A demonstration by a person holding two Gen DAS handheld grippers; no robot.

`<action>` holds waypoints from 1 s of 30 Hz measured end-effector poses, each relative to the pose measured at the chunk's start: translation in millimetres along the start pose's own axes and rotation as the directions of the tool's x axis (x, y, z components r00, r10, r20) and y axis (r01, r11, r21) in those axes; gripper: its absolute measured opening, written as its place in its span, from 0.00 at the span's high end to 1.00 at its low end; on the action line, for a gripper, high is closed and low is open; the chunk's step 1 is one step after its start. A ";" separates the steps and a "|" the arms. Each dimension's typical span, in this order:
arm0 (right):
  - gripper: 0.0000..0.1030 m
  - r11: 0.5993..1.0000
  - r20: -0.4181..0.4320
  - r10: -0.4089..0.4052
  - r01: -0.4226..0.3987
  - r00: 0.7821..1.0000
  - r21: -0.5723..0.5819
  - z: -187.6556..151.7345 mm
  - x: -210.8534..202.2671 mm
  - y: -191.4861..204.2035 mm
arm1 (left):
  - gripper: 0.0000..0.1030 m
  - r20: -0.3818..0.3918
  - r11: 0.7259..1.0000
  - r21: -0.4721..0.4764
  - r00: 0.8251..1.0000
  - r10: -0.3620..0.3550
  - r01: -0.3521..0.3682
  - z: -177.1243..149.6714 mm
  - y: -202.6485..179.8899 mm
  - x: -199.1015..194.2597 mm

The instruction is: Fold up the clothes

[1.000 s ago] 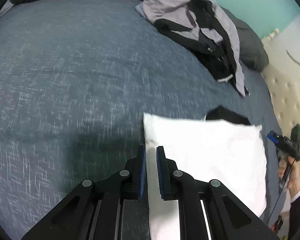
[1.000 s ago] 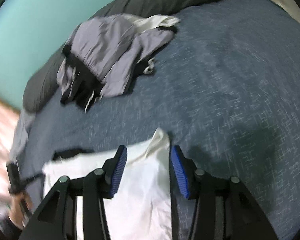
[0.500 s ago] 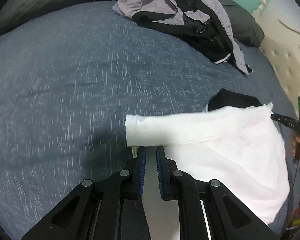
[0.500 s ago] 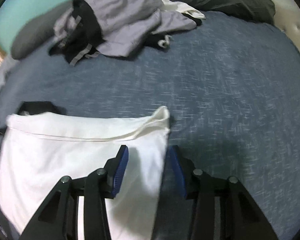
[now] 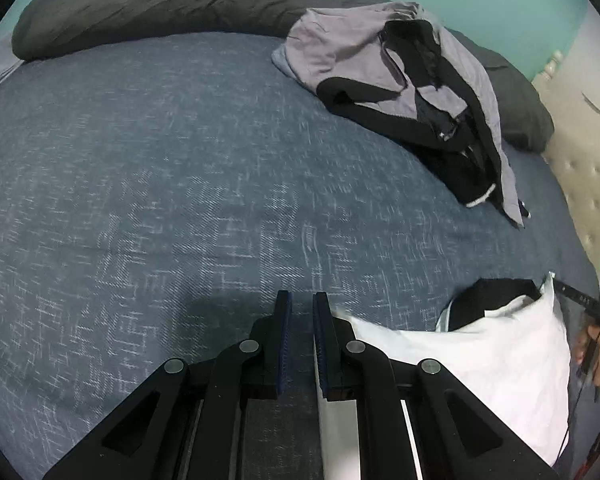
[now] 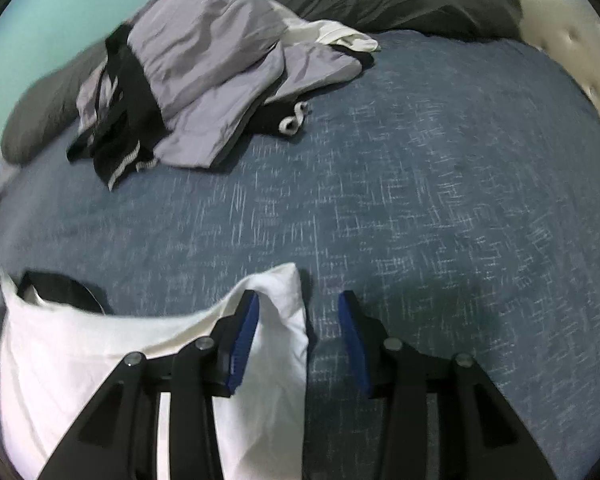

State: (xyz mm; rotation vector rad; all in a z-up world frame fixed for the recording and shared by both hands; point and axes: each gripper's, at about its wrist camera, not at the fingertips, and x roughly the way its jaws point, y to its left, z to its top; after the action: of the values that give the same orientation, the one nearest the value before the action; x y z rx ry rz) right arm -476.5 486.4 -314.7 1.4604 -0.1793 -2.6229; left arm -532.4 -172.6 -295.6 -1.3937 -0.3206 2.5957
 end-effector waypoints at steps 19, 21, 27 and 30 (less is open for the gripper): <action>0.59 0.996 -0.001 0.039 -0.039 0.999 -0.080 1.8 7.2 4.3 | 0.78 0.001 0.992 0.111 0.998 -0.061 0.060 -11.4 -9.1 11.6; 0.59 0.995 -0.004 0.035 -0.035 0.999 -0.089 2.7 10.4 5.7 | 0.70 0.009 0.991 0.113 0.997 -0.073 0.071 -9.5 -11.2 12.6; 0.77 0.990 -0.002 0.037 -0.037 0.999 -0.135 5.4 15.3 14.3 | 0.70 0.006 0.989 0.111 0.995 -0.095 0.094 -6.1 -17.4 19.6; 0.92 0.987 0.006 0.056 -0.055 0.998 -0.154 5.8 13.7 17.2 | 0.77 0.009 0.987 0.100 0.992 -0.127 0.126 -6.2 -18.8 21.3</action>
State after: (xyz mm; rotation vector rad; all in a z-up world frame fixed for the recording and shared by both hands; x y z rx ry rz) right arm -487.6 467.3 -320.3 1.3720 -0.0174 -2.5371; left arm -537.8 -148.4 -310.8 -1.2785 -0.2695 2.4849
